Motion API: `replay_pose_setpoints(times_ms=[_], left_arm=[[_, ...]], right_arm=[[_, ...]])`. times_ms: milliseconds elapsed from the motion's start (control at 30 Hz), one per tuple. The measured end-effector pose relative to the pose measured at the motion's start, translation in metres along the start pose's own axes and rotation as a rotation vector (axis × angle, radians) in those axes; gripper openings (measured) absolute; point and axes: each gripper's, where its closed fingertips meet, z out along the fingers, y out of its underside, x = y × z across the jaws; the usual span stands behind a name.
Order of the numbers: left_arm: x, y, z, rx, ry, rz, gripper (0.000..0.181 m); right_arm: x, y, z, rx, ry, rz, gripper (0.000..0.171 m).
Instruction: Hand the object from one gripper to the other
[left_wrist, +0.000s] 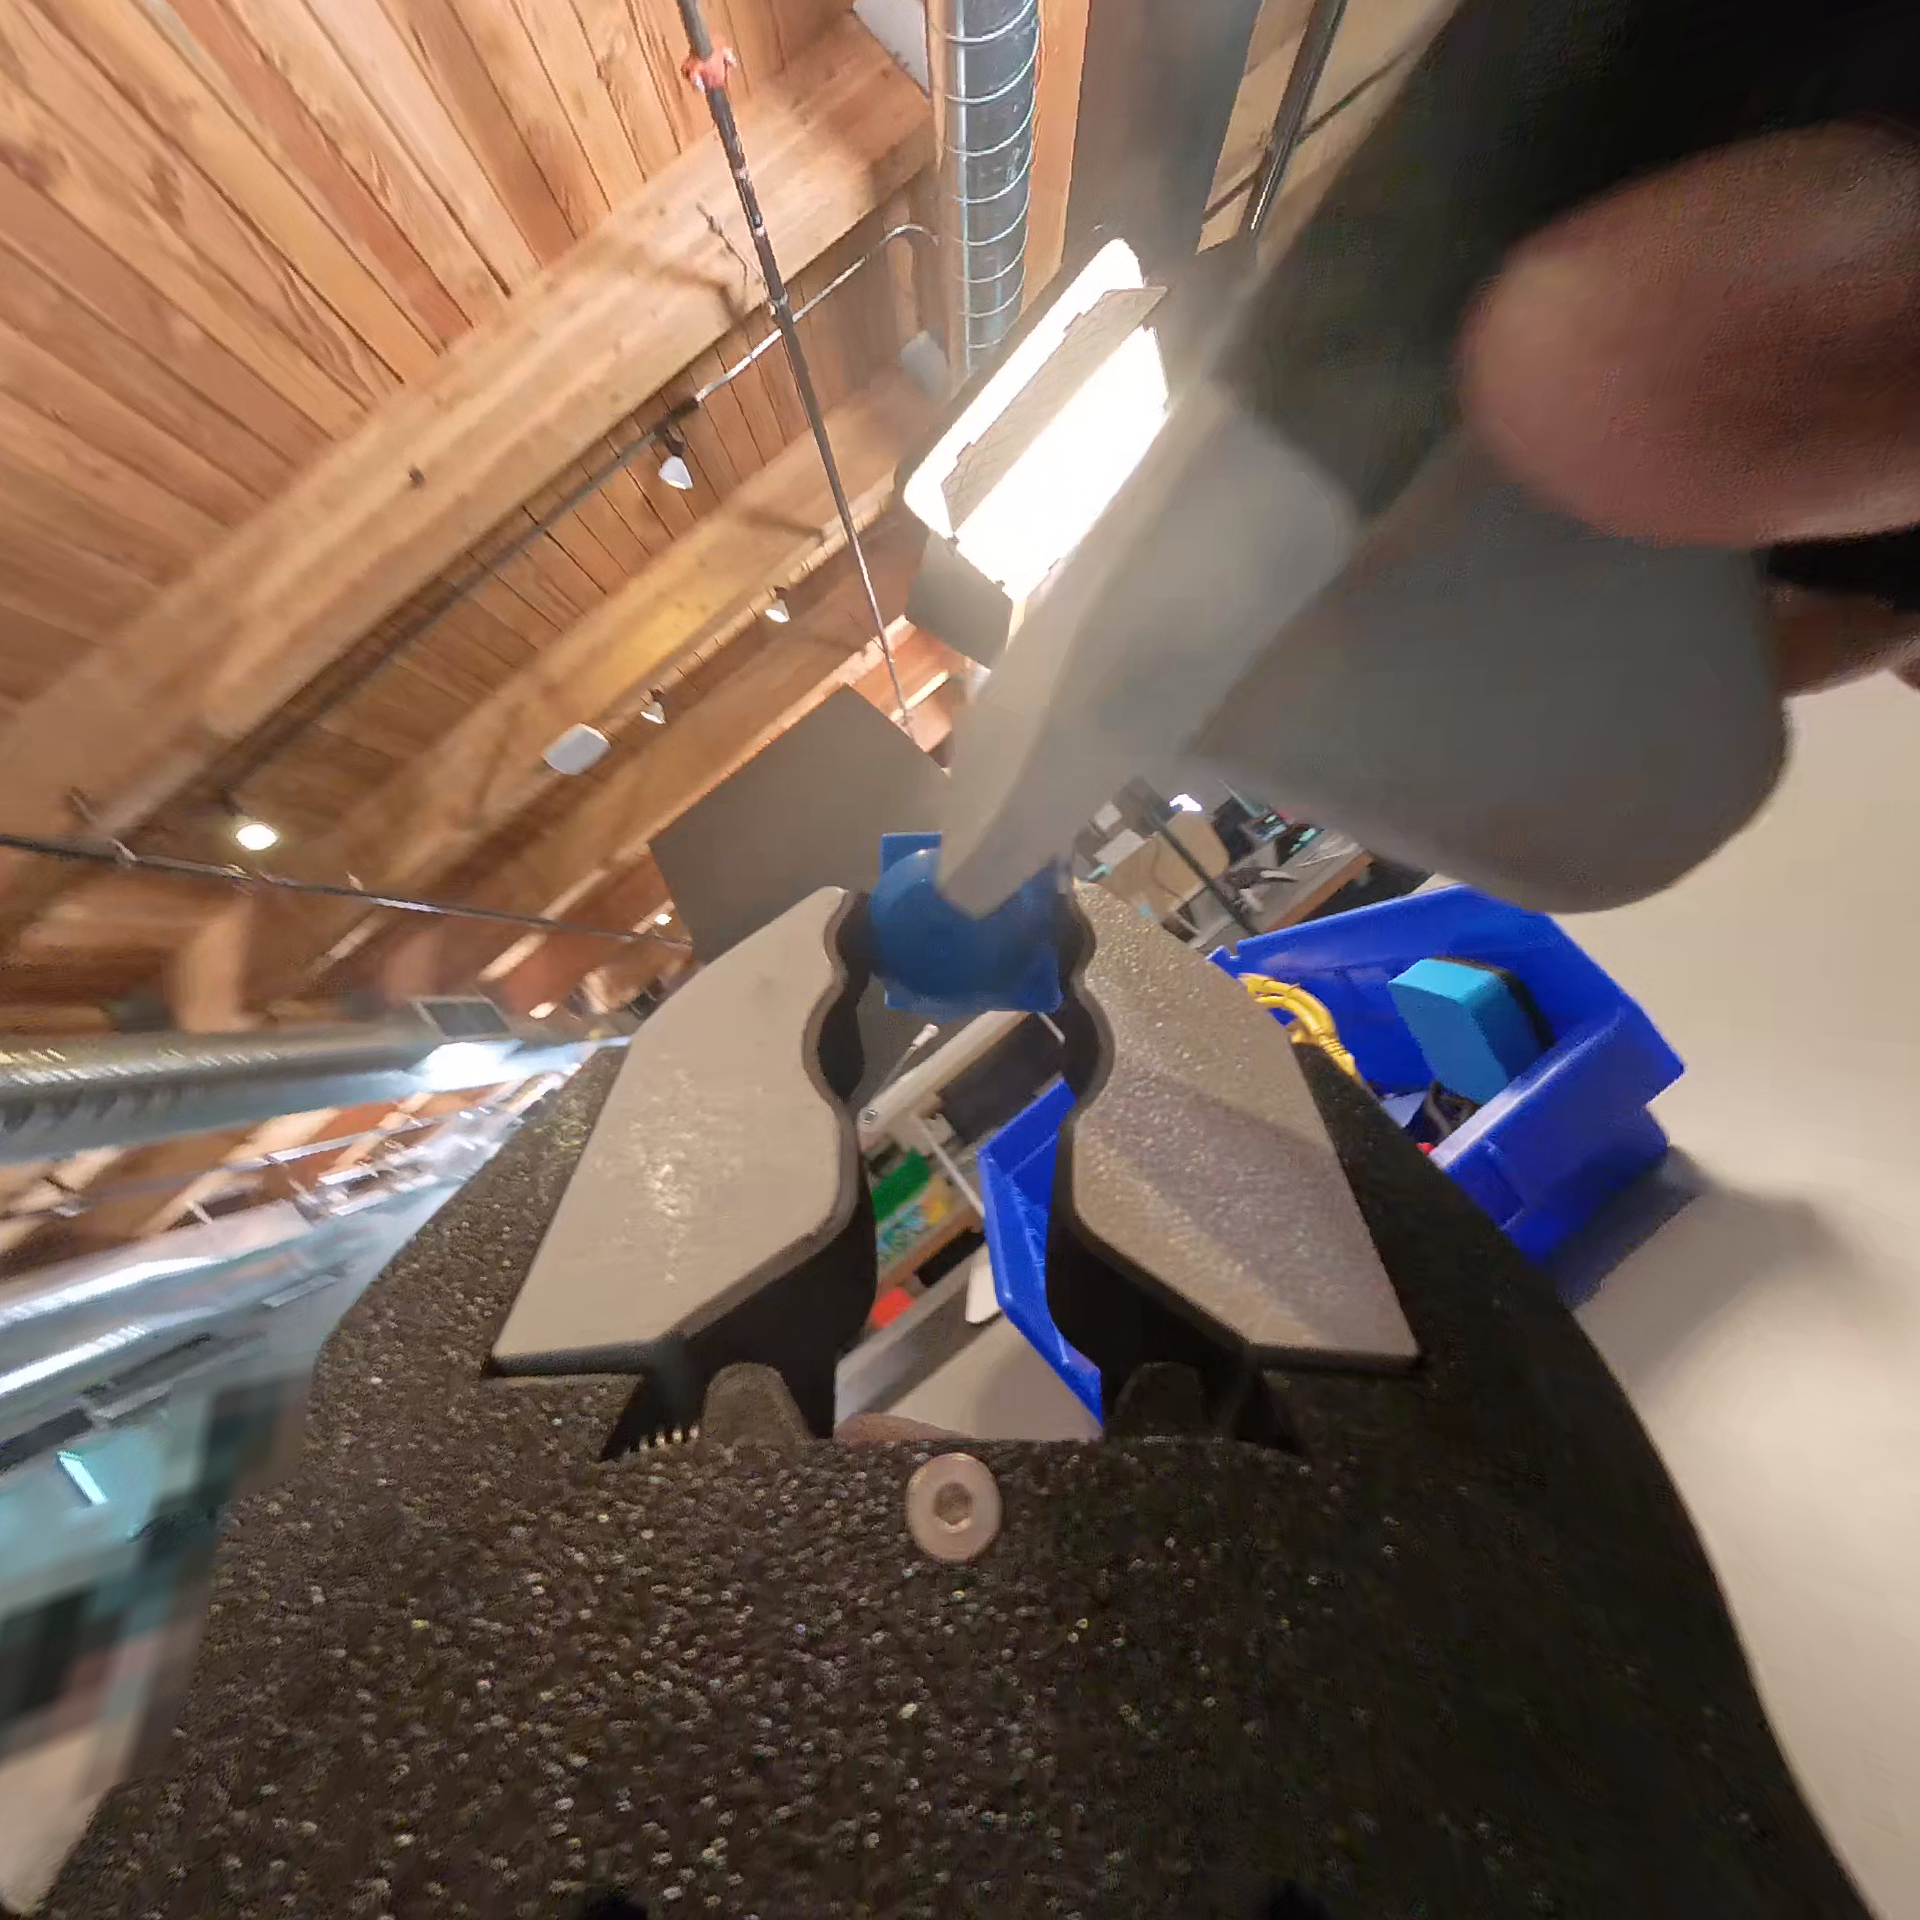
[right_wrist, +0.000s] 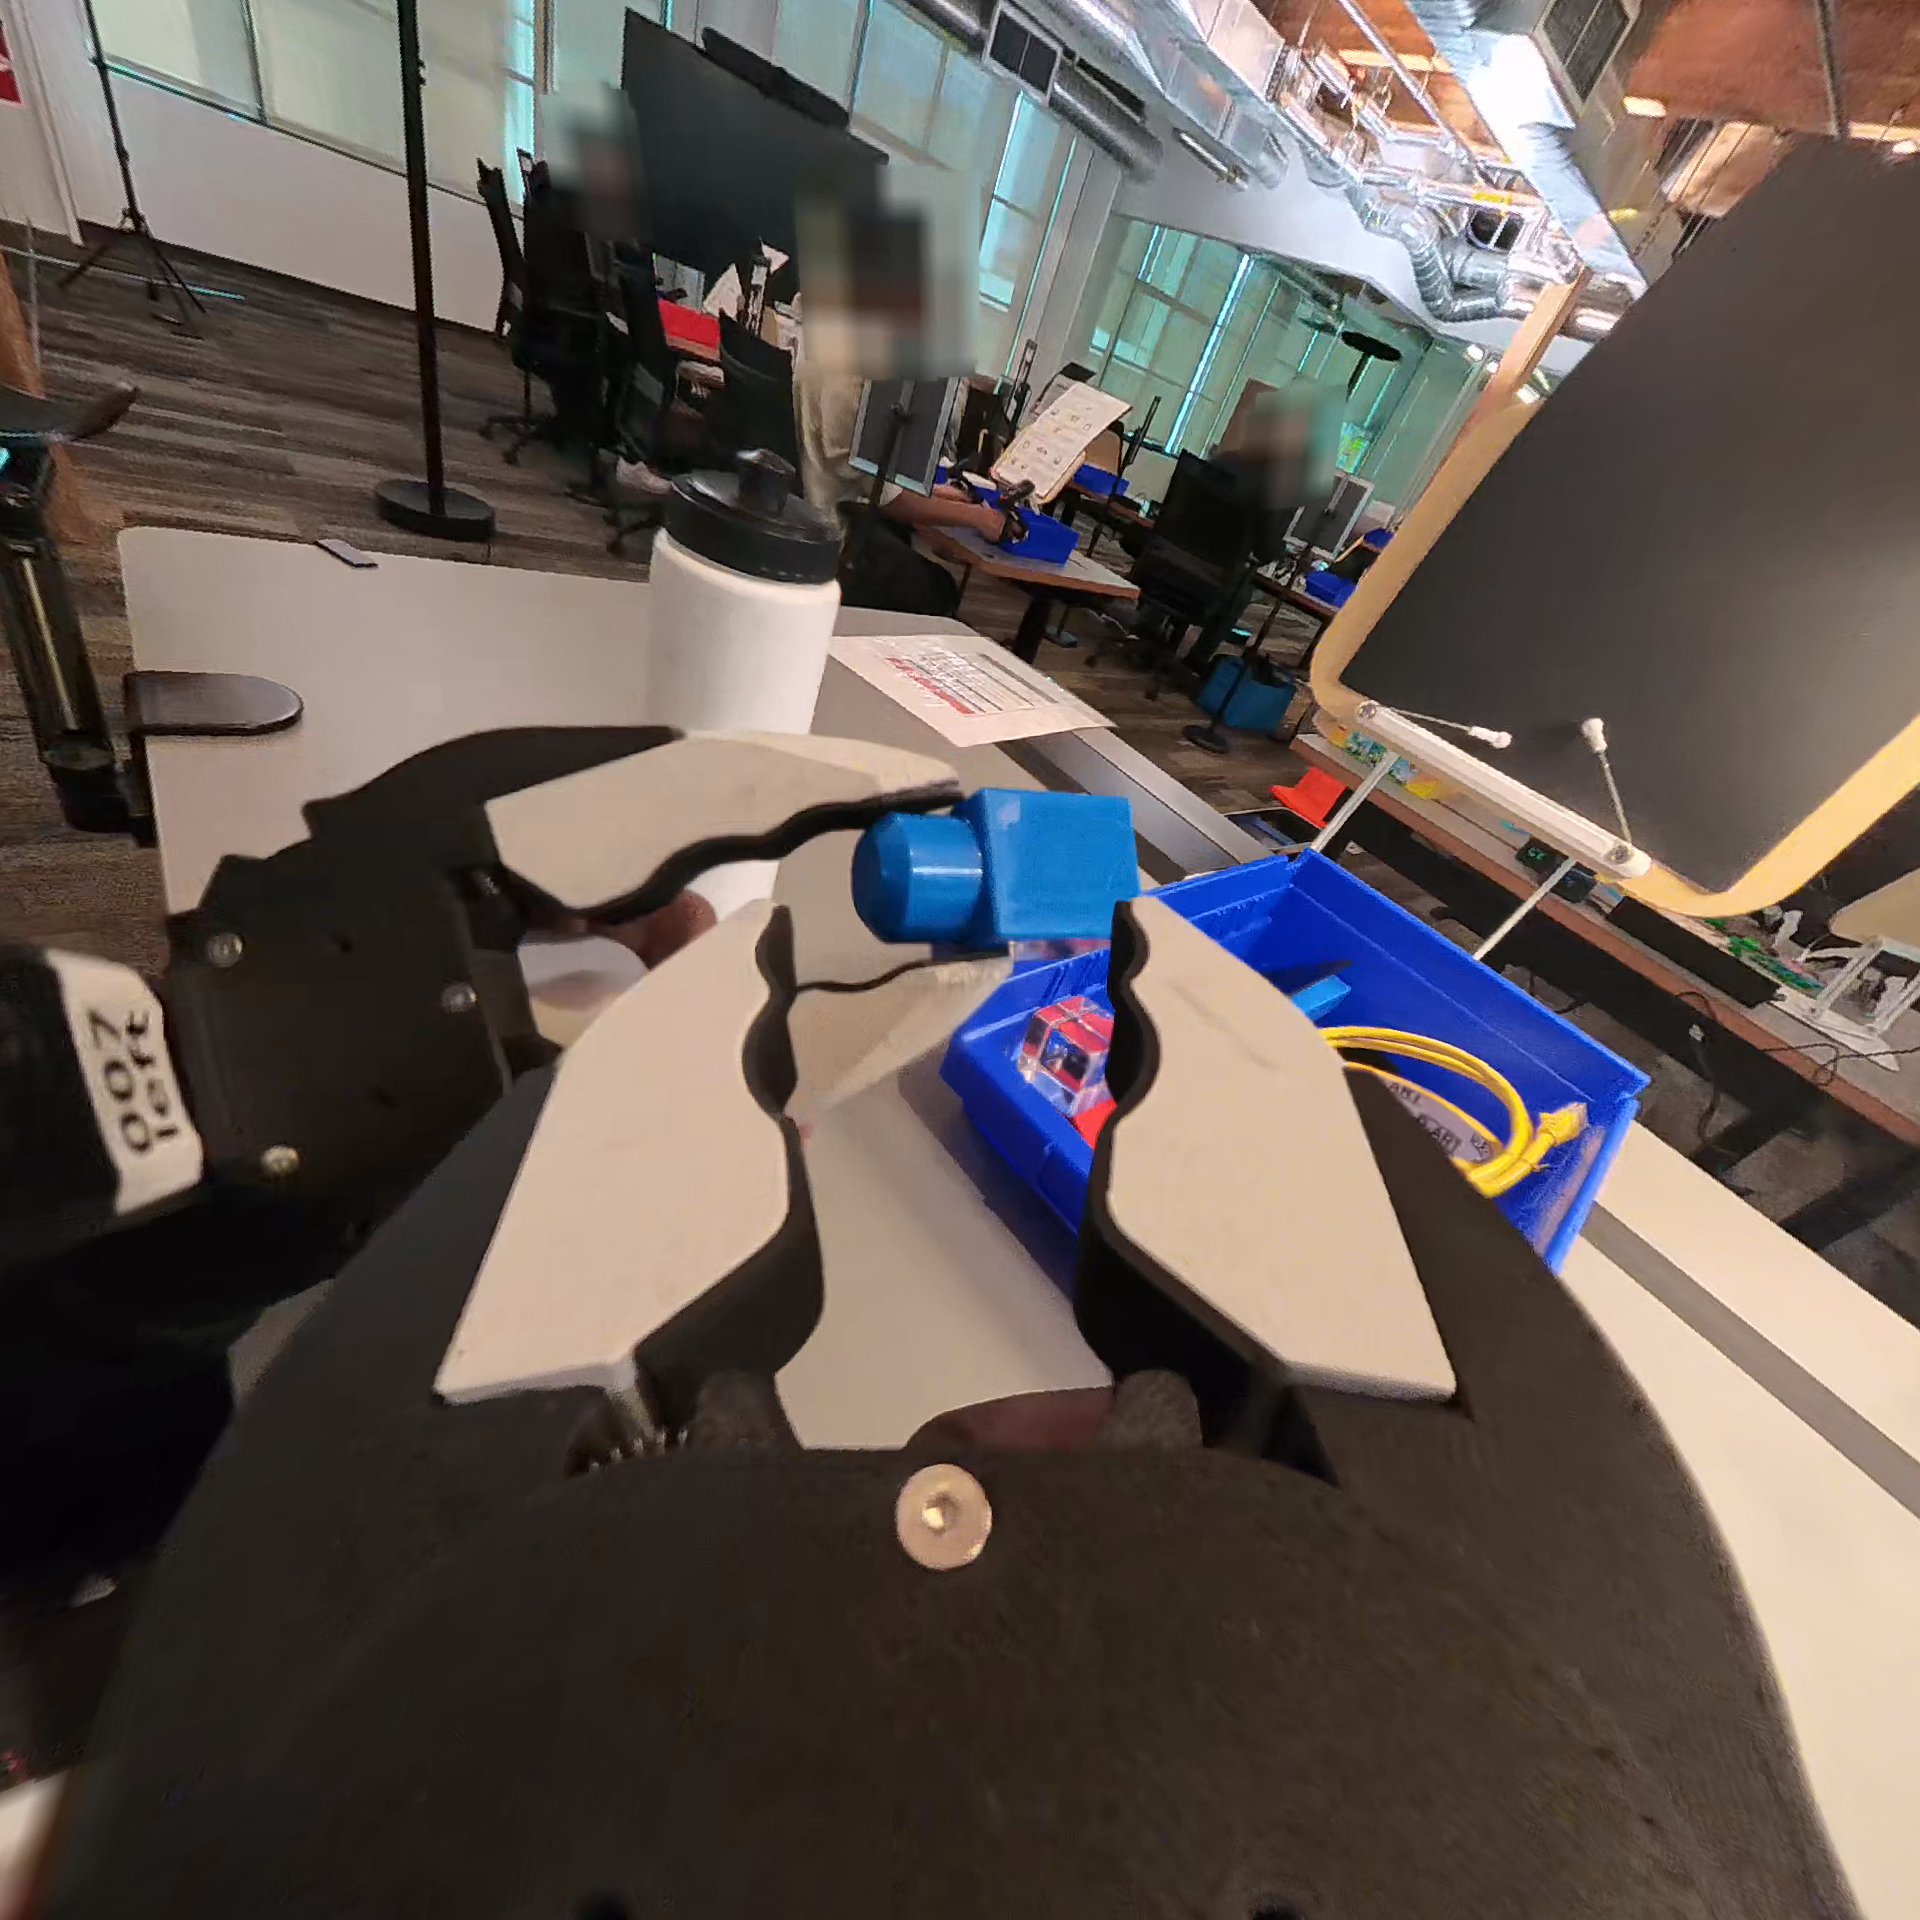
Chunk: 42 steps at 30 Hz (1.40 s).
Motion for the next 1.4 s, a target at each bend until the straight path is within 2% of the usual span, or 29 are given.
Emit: replay_pose_setpoints(times_ms=[133, 267, 433, 800, 933, 1067, 1167, 1267, 1333, 1400], left_arm=[[0.009, -0.01, -0.003, 0.044, -0.008, 0.132, 0.036], [0.018, -0.023, -0.009, 0.118, 0.002, 0.203, 0.031], [0.022, -0.025, -0.01, 0.141, 0.036, 0.194, 0.031], [0.024, -0.023, -0.008, 0.149, 0.067, 0.132, 0.034], [0.019, -0.025, -0.008, 0.179, 0.13, -0.062, 0.049], [0.013, -0.029, -0.009, 0.217, 0.226, -0.321, 0.06], [0.014, -0.038, -0.013, 0.272, 0.36, -0.541, 0.061], [0.01, -0.047, -0.019, 0.337, 0.527, -0.839, 0.061], [0.001, -0.045, -0.018, 0.353, 0.567, -1.006, 0.061], [-0.003, -0.039, -0.015, 0.342, 0.573, -1.085, 0.061]], right_arm=[[-0.001, 0.011, 0.006, -0.056, 0.013, -0.024, 0.062], [-0.009, 0.021, 0.012, -0.091, -0.056, -0.017, 0.061], [-0.005, 0.023, 0.009, -0.092, -0.076, -0.005, 0.045], [0.001, 0.021, 0.006, -0.071, -0.046, -0.131, 0.039], [0.008, 0.016, 0.0, -0.03, -0.072, -0.074, 0.038], [0.011, 0.004, -0.01, 0.08, -0.202, 0.121, 0.037], [0.008, -0.009, -0.019, 0.189, -0.334, 0.264, 0.037], [0.007, -0.016, -0.026, 0.257, -0.407, 0.305, 0.036], [0.005, -0.018, -0.028, 0.284, -0.446, 0.326, 0.036], [0.001, -0.02, -0.03, 0.297, -0.506, 0.36, 0.036]])
